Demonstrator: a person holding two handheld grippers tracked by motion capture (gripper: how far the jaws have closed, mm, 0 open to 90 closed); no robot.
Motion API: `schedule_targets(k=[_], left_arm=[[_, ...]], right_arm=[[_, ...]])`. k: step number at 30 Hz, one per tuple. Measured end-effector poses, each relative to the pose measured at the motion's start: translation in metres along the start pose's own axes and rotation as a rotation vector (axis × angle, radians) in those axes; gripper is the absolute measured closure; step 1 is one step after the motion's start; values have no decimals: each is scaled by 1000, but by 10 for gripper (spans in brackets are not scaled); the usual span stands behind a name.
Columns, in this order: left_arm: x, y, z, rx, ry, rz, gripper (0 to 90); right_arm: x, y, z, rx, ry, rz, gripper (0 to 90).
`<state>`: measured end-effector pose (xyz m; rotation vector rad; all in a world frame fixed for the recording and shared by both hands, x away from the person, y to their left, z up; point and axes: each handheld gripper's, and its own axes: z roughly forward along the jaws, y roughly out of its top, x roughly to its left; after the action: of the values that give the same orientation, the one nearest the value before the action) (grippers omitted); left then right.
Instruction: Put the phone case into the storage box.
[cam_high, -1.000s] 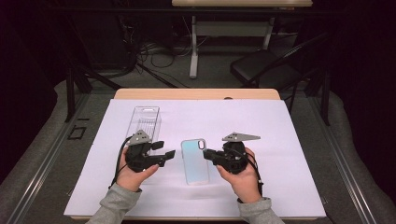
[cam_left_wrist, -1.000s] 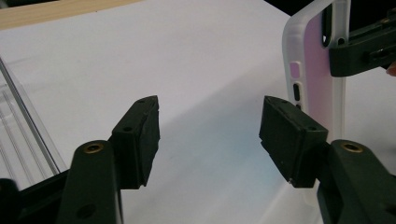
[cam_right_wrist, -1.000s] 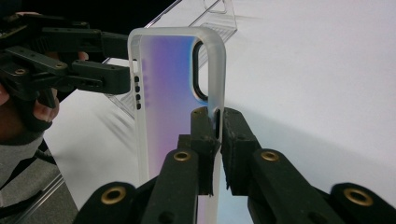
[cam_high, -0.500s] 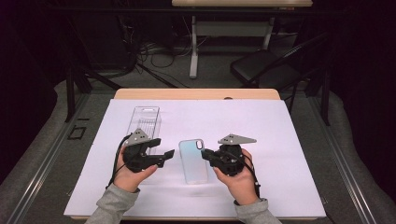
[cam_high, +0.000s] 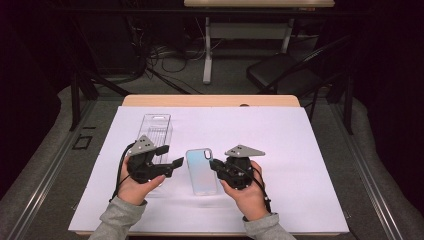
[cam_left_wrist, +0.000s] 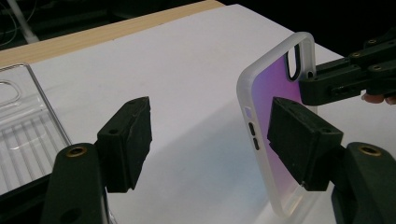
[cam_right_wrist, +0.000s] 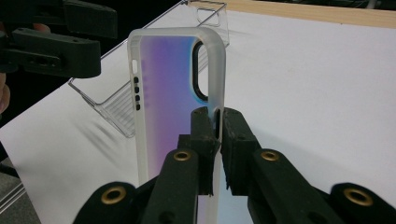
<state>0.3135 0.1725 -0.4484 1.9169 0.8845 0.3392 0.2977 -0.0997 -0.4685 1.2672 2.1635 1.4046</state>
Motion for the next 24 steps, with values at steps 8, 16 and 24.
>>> schedule_targets(k=[8, 16, 24], left_arm=[[1, 1, -3, 3, 8, 8, 322], [-1, 2, -4, 8, 20, 28, 358], [-7, 2, -2, 31, 41, 65, 383]], right_arm=[[7, 1, 7, 2, -13, -17, 842], [15, 3, 12, 1, -22, -37, 842], [19, 1, 14, 3, -26, -53, 842]])
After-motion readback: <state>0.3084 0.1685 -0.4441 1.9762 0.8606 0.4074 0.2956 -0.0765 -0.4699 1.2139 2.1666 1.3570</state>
